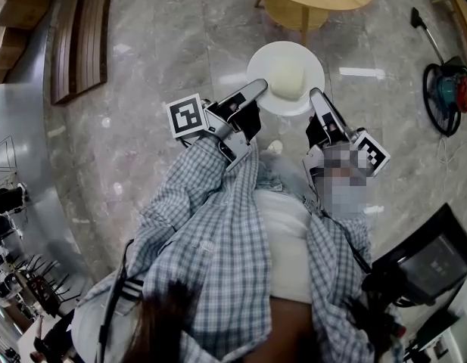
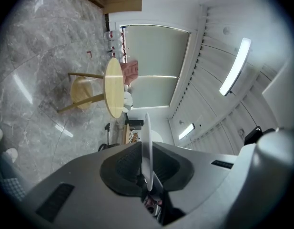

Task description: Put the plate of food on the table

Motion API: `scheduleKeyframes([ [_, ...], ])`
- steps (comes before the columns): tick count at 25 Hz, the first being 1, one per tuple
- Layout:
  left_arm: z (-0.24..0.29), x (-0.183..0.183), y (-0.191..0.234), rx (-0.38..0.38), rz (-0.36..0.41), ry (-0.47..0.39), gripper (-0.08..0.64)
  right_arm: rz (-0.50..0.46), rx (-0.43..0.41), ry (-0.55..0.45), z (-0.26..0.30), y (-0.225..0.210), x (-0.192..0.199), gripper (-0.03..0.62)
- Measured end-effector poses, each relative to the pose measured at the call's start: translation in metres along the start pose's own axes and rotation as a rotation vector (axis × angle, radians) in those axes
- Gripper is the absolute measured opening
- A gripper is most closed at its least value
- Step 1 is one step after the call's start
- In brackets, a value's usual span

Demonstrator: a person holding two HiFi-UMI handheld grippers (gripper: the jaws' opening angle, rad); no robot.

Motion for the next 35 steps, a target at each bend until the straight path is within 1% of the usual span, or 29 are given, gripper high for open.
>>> scheduleKeyframes([
  [3, -0.0011, 0.0000, 0.0017, -0.003, -0.003, -0.002, 0.049, 0.033, 0.001, -0.004, 0.0002, -0.0017, 0.0006, 0.055],
  [11, -0.0016, 0.0002, -0.0016, -0.008, 0.000, -0.009, 0.048, 0.057, -0.011, 0.004, 0.0016, 0.0000, -0.0002, 0.054],
  [18, -0.0047, 0.0012, -0.0007, -0.002, -0.007, -0.028, 0.048, 0.043, -0.022, 0.018, 0.0029, 0.0017, -0.0012, 0.052],
  [21, -0.0059, 0.0026, -0.0001, 0.003, 0.001, -0.032, 0.048, 0.016, -0.027, 0.028, 0.0030, 0.0016, -0.0007, 0.052],
  [29, -0.0043, 0.0013, -0.0014, 0.011, 0.000, -0.040, 0.048, 0.006, -0.038, 0.031, 0.0063, 0.0035, -0.0046, 0.052],
  [35, -0.0052, 0.0024, 0.0025, 0.022, -0.001, -0.049, 0.048, -0.047, -0.026, 0.032, 0.0049, 0.0041, -0.0028, 0.052],
])
Point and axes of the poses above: the fingertips, and each gripper's own axes: z forward along the fingers, y to its left, x out of its underside, the point moved 6 cm from there along -z, backward along the fingers, and after that the axes turned 4 degrees about -y, right-handed, at the moved point
